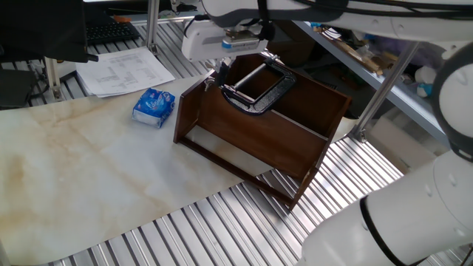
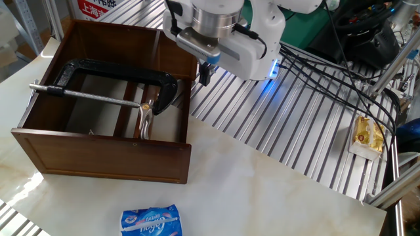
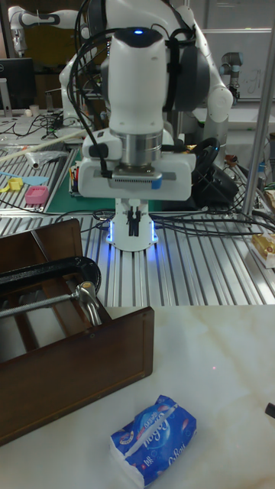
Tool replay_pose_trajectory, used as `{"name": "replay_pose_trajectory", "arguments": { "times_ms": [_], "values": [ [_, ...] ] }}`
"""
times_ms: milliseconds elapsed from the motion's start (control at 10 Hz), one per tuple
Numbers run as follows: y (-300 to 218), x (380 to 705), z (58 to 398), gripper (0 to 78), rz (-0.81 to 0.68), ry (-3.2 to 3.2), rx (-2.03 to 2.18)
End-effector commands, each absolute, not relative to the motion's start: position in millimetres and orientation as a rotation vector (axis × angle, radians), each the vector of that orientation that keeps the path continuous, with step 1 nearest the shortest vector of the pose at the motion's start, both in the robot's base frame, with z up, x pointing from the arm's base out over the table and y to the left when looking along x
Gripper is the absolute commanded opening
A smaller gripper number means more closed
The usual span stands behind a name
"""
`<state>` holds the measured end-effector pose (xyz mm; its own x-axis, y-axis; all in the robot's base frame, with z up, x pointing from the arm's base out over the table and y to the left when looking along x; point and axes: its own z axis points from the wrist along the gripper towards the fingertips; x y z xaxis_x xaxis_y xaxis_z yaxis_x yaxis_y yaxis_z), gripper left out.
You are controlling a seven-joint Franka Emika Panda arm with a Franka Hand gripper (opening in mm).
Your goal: Turn off the water tap
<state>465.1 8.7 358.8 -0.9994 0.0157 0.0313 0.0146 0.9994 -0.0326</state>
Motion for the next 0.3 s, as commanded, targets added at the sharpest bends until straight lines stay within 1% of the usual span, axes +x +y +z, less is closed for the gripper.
{"name": "replay_pose_trajectory", "arguments": {
  "times_ms": [100,300],
  "values": [
    [9.6,464.3,360.9,0.0,0.057,-3.139,0.0],
    [11.2,462.7,362.2,0.0,0.062,-3.136,0.001]
  ]
}}
